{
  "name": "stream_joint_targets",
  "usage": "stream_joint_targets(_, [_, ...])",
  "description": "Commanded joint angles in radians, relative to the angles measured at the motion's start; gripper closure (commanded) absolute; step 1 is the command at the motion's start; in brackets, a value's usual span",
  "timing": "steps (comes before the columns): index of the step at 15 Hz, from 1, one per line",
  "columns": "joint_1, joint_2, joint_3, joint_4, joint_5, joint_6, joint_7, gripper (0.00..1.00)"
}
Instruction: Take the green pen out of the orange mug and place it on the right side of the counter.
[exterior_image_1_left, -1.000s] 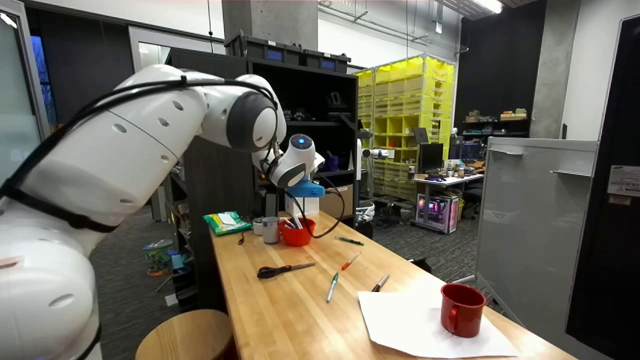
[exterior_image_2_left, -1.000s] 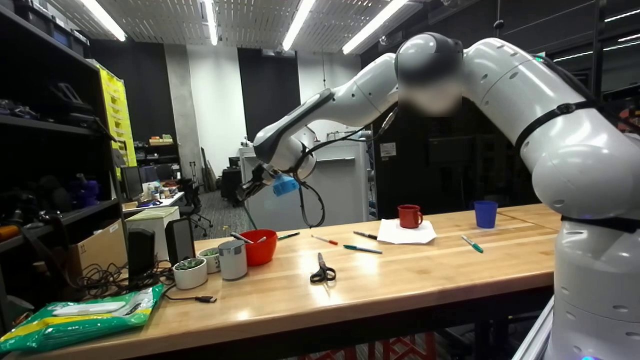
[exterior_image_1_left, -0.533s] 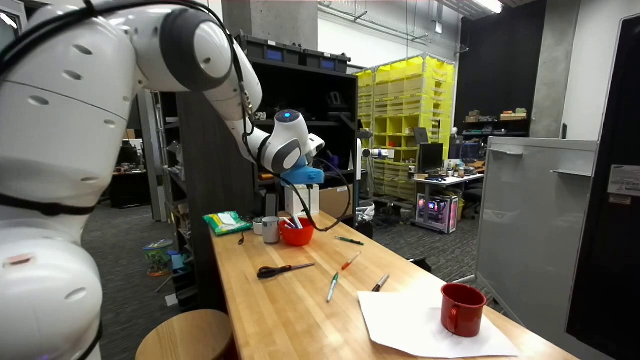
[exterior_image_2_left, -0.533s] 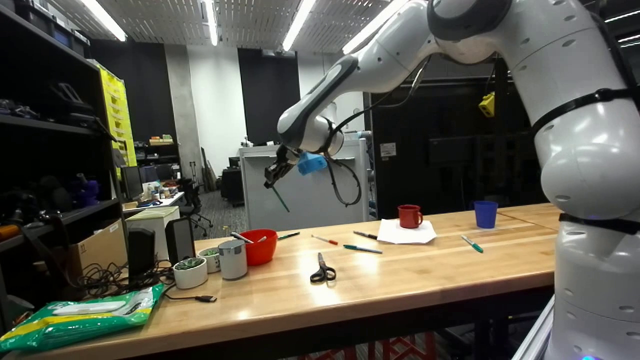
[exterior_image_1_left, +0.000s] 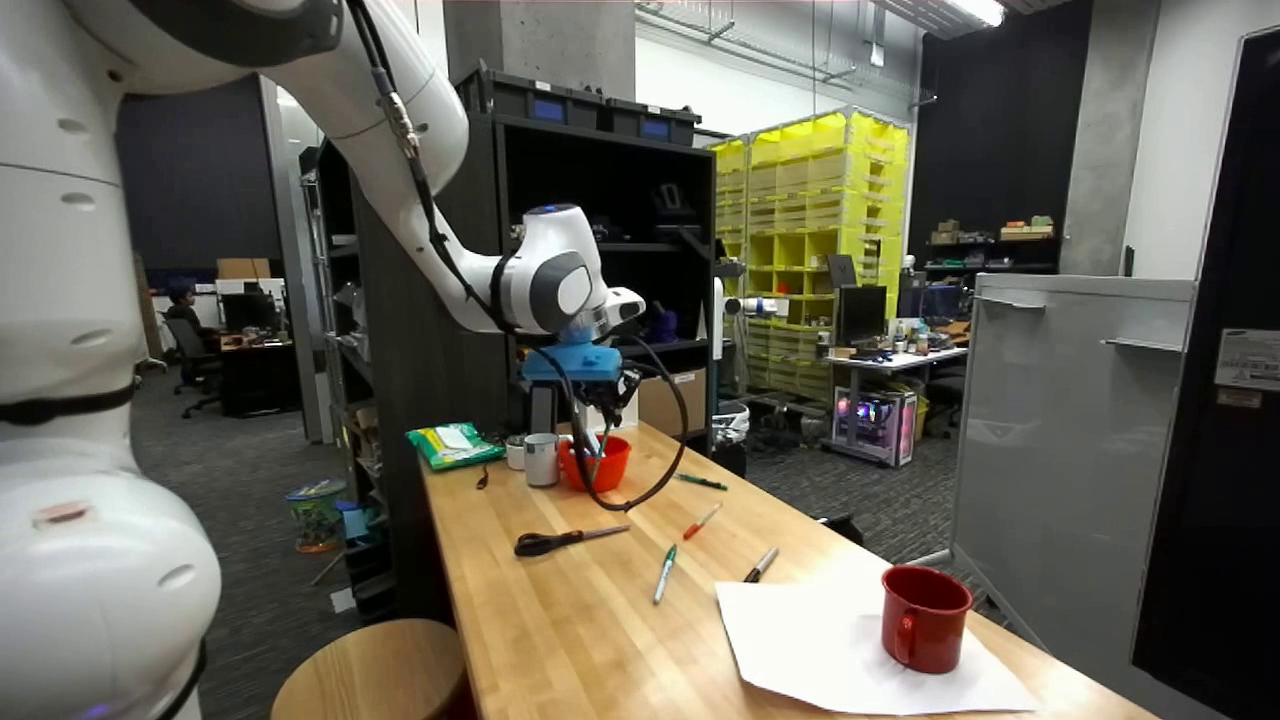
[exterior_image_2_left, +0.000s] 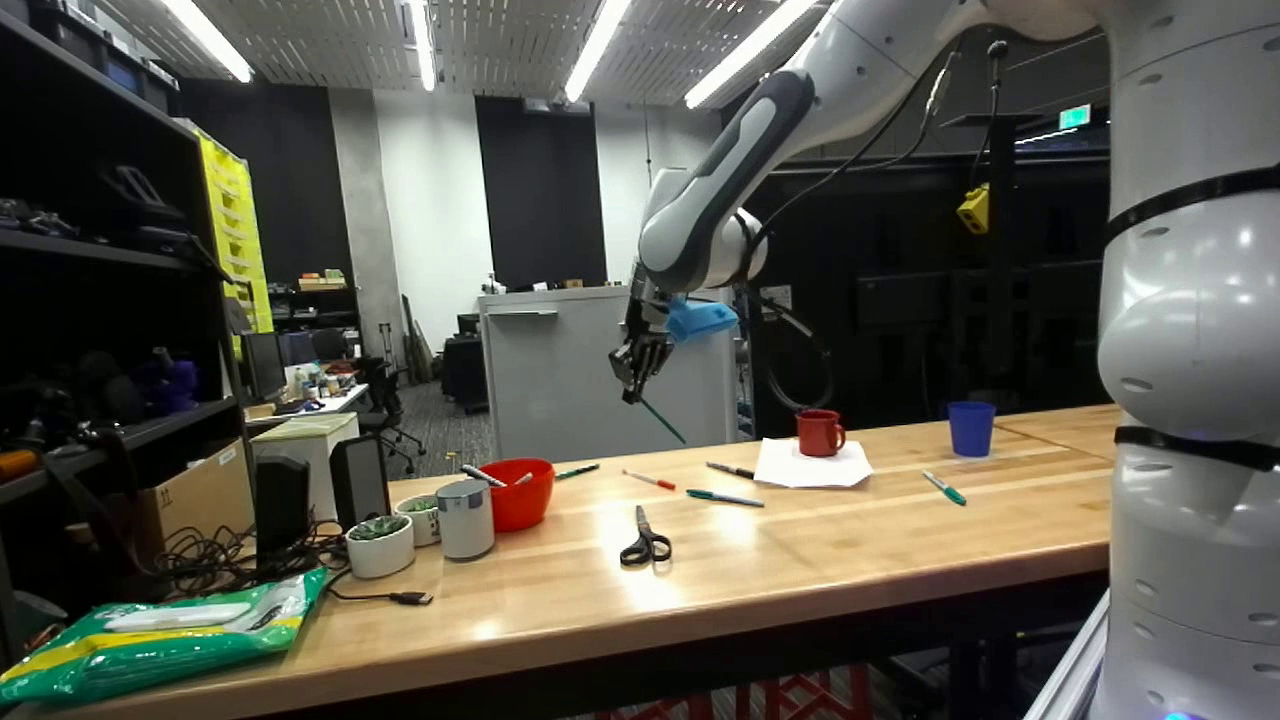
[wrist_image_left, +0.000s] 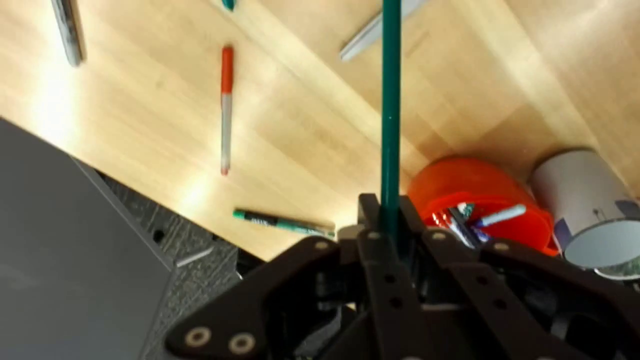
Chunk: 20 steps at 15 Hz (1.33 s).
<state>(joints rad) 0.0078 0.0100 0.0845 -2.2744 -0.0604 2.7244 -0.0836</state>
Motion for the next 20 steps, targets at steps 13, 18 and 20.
stream_joint_targets(13, [-0.060, -0.269, -0.095, -0.277, -0.098, -0.356, 0.074, 0.97])
stream_joint_targets(18, [-0.121, -0.281, -0.159, -0.345, -0.143, -0.333, 0.039, 0.97])
stream_joint_targets(20, [-0.145, -0.273, -0.185, -0.366, -0.152, -0.329, 0.015, 0.97])
